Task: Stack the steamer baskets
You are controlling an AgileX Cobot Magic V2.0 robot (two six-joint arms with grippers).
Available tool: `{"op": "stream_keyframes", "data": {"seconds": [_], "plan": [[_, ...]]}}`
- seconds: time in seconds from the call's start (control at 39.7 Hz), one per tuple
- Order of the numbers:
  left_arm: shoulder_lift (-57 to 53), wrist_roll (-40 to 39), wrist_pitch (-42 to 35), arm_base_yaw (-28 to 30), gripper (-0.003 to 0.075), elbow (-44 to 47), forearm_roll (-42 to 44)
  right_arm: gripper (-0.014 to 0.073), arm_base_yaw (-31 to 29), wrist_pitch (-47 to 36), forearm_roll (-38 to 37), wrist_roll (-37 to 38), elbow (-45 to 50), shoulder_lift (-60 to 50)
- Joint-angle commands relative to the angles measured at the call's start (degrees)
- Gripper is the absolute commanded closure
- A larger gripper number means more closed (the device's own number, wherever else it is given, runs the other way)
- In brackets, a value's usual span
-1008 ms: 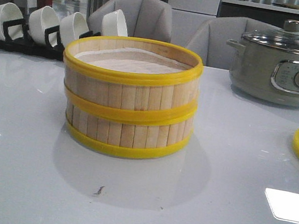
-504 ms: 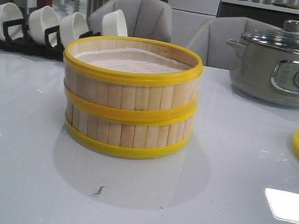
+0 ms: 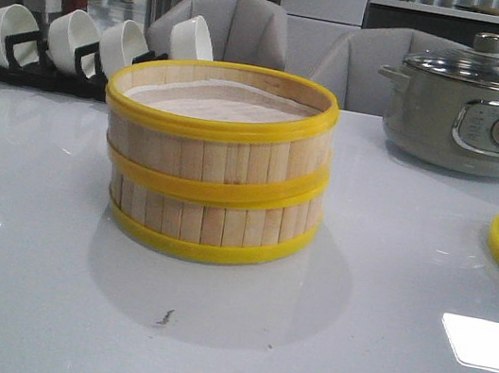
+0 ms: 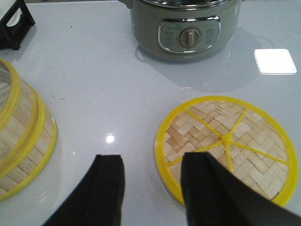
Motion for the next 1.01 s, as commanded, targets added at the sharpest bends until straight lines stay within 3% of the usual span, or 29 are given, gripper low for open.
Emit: {"op": "stream_keyframes", "data": {"seconds": [0.0,0.35,0.98], "plan": [[-0.1,-0.4,-5.0,0.1,0.0636,-1.7,0.0,0.0204,-0.2,-3.6,0.2,-0.2,-3.0,2.5],[-0.1,-0.4,-5.0,0.1,0.0636,-1.7,0.0,0.0204,-5.3,13.6,0.2,-0.2,-16.2,19.5],[-0.1,-0.4,-5.0,0.1,0.0636,-1.7,0.0,0.0204,-9.9,14.7,-1.0,-0.2,-28.9,38.9]]}}
